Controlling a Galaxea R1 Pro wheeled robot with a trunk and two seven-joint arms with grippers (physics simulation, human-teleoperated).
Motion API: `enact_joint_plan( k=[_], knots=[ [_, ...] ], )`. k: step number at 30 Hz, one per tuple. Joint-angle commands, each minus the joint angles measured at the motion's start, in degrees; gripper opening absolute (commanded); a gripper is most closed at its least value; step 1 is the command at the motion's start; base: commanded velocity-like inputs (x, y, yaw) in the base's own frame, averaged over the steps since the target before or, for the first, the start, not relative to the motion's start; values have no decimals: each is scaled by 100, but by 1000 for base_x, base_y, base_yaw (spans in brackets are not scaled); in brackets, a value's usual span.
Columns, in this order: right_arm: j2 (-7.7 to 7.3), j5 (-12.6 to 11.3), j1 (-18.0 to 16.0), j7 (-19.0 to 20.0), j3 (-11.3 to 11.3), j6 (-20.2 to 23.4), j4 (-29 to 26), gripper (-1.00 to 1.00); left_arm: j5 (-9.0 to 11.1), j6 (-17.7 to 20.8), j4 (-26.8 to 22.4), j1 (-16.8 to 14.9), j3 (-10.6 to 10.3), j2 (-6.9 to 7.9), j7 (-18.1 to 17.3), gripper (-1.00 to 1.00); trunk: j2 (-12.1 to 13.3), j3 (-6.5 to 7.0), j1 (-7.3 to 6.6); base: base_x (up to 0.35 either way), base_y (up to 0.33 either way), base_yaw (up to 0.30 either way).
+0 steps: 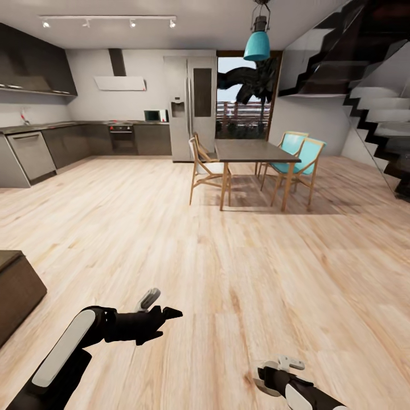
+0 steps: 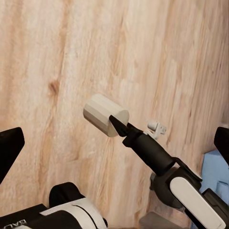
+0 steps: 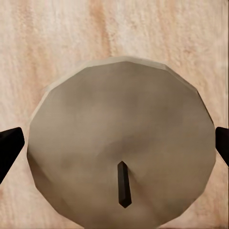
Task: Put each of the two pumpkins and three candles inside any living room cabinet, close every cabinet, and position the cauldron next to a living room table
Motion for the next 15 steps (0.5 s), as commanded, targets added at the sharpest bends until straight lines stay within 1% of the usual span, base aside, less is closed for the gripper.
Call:
enact_joint_plan(
  k=[1, 15],
  knots=[
    [-6, -39, -2, -34, 43, 23, -18, -100, 57, -1, -7, -3, -4, 4, 57, 100, 39, 16, -23, 0, 0, -254],
    [-5, -39, -2, -32, 43, 23, -17, -100, 65, -14, -8, -3, -4, 37, 60, 100, 601, 304, -331, 0, 0, -259]
  ],
)
